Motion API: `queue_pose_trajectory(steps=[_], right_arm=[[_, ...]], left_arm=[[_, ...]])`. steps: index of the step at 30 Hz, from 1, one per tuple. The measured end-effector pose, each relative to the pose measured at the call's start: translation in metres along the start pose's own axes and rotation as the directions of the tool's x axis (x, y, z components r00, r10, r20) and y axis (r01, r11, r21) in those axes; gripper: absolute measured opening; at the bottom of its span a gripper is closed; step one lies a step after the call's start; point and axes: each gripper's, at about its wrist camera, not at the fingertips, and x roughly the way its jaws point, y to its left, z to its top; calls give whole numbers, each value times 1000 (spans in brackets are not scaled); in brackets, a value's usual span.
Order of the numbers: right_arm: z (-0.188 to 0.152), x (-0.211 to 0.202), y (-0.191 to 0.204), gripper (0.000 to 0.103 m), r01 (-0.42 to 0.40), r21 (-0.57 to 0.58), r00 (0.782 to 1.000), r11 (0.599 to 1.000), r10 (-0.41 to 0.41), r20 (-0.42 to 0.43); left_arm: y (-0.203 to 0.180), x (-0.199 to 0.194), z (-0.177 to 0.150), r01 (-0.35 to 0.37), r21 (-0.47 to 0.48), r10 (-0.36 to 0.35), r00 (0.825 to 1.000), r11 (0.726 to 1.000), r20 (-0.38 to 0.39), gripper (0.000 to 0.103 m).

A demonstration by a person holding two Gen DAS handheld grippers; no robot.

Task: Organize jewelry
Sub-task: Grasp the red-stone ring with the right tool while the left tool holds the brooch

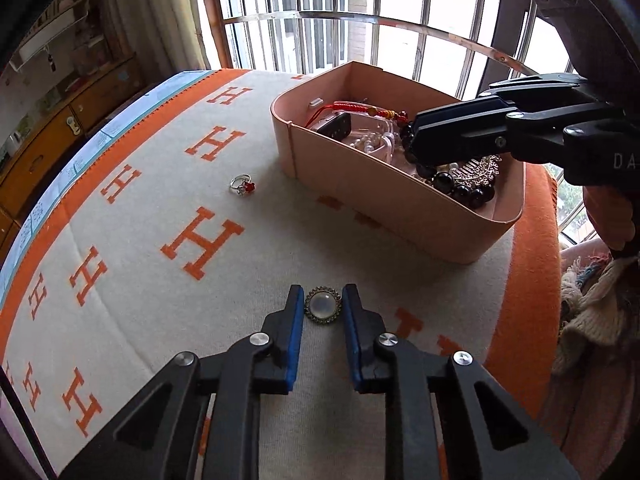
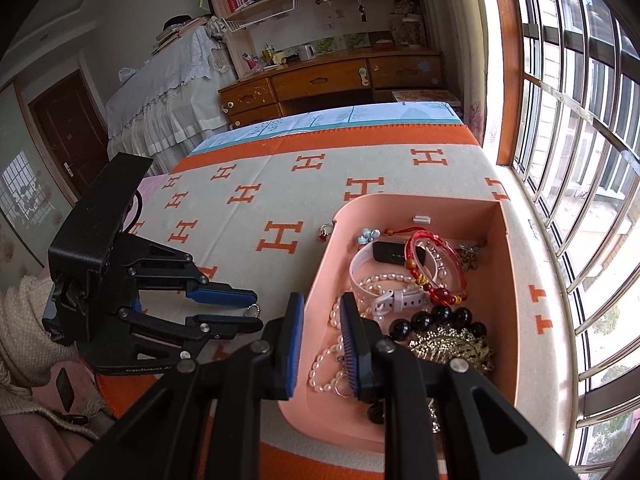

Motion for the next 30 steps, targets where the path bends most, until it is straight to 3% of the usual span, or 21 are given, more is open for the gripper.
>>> queue_pose_trajectory(steps=[4, 11, 15, 18, 22, 24, 26, 30], right_arm=[[1, 0, 3, 19, 3, -12, 1000, 1000, -3, 4], [12, 5, 13, 19, -1, -24, 1000, 1000, 2, 3], [27, 18, 23, 19, -17, -3, 1000, 1000, 17, -9], [41, 31, 32, 19, -20, 32, 999, 999, 21, -40], [66, 59, 36, 19, 32, 127, 989, 991, -13, -145], [84, 76, 35, 19, 87, 163, 972, 983, -48, -232], [102, 95, 35, 19, 157, 151, 938, 976, -100, -331], [122, 124, 39, 19, 273, 56, 851, 960, -215, -479]], left_arm=[[3, 0, 0, -3, -37, 3, 1000, 999, 7, 17], [11, -19, -1, -113, -164, 117, 993, 980, 21, 17], [30, -39, -4, -163, -302, 178, 984, 939, 23, 17], [50, -55, -11, -184, -411, 213, 977, 893, 25, 17], [80, -68, -21, -193, -517, 226, 974, 834, 1, 17], [92, -70, -25, -191, -542, 219, 976, 818, -14, 17], [100, -71, -29, -184, -554, 210, 977, 812, -17, 17], [108, -75, -33, -160, -571, 197, 980, 806, 3, 17]])
